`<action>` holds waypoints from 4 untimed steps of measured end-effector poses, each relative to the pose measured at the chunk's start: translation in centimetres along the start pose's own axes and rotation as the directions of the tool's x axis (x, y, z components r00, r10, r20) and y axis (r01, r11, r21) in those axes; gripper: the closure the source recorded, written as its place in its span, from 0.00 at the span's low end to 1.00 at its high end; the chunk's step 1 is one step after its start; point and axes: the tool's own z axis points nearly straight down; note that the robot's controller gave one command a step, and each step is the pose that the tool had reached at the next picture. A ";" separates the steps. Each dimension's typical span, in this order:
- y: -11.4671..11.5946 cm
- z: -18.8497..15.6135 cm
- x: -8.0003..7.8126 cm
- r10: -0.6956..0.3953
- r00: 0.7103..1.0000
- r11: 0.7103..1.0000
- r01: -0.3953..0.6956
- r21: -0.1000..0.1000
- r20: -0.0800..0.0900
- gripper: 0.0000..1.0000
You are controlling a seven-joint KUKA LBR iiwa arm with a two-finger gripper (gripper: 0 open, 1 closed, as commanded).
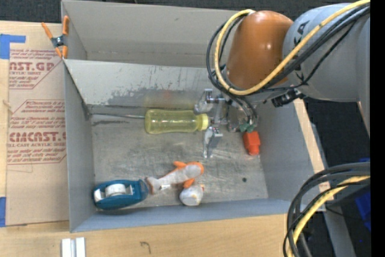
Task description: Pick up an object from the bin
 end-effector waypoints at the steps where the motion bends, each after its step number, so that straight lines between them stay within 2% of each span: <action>1: 0.0 0.0 0.0 0.000 1.000 1.000 0.000 0.000 0.000 0.00; 2: 1.0 2.0 2.1 -0.084 0.996 0.996 0.084 0.003 0.010 0.00; 3: 1.1 3.7 8.2 -0.231 0.973 0.973 0.231 0.001 0.001 1.00; 4: 1.1 3.7 8.2 -0.231 0.973 0.973 0.231 0.001 0.001 1.00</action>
Offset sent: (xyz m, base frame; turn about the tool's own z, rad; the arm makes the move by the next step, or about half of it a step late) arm -0.0708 0.0354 -0.0664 -0.2517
